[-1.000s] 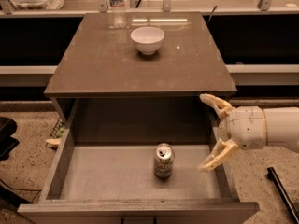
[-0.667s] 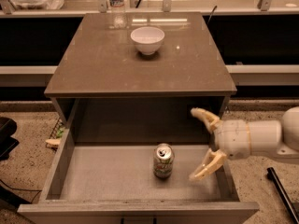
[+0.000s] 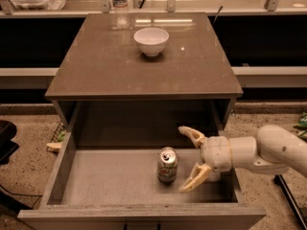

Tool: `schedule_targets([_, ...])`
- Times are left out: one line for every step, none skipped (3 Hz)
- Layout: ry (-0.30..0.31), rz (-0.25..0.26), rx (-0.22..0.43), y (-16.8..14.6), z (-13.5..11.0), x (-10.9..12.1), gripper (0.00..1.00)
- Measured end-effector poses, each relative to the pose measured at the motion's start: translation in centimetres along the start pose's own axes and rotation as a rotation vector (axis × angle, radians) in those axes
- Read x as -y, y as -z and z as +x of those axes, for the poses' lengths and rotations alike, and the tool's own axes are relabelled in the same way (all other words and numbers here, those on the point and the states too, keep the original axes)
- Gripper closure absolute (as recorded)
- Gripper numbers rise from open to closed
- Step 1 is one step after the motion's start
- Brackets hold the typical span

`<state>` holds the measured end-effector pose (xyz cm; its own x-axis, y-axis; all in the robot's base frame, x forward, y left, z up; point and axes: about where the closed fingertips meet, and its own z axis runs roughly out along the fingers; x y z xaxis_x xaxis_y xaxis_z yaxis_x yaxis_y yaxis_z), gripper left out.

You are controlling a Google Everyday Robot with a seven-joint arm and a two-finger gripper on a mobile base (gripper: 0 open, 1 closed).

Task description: Pick 7up can from top drawer and place on counter

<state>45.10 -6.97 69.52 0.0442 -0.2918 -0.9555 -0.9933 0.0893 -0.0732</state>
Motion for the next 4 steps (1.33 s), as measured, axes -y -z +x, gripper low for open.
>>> schedule_targets([-0.004,-0.037,0.014,-2.0,1.3,0.0,0.0])
schedule_targets([-0.014,-0.067,0.009,-3.8,2.4,-0.5,0.17])
schedule_targets([-0.013,-0.071,0.01,-3.9,2.3,-0.5,0.41])
schedule_targets([-0.013,-0.075,0.011,-4.1,2.3,-0.6,0.64])
